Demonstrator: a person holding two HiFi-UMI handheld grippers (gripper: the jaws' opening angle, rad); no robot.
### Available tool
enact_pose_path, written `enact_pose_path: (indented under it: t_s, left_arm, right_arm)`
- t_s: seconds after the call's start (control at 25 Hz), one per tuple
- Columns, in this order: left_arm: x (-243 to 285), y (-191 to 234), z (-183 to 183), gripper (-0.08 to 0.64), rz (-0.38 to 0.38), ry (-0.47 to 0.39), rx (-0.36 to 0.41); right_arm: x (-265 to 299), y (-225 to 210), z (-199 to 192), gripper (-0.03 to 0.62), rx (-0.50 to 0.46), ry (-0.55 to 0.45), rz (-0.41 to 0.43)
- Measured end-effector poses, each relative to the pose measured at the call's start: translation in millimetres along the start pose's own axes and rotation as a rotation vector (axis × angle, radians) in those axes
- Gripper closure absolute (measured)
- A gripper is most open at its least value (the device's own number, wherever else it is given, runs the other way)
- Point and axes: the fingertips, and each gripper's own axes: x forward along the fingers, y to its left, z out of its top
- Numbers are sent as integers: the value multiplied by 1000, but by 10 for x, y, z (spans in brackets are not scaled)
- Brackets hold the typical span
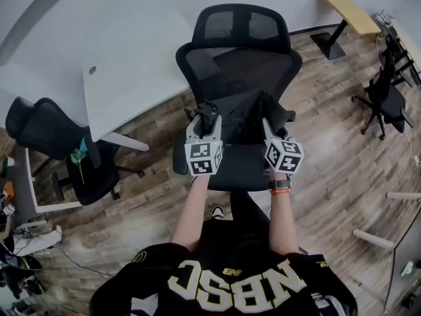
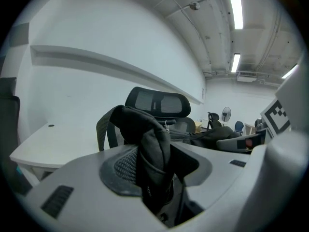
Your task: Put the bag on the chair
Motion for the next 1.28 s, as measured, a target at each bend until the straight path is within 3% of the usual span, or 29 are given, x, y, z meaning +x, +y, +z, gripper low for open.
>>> enact_pose_path:
  t_s: [0.68, 0.96, 1.28]
  left_arm:
    - [508, 159, -857, 365, 8, 194, -43]
    - [635, 204, -1257, 360, 43, 249, -65]
    - [801, 367, -1848, 351, 77, 368, -107]
  right_arm:
    - [619, -337, -671, 427, 75, 168, -6]
    - [853, -429, -1096, 411, 89, 270, -2]
    - [1127, -536, -1608, 405, 92, 381, 12]
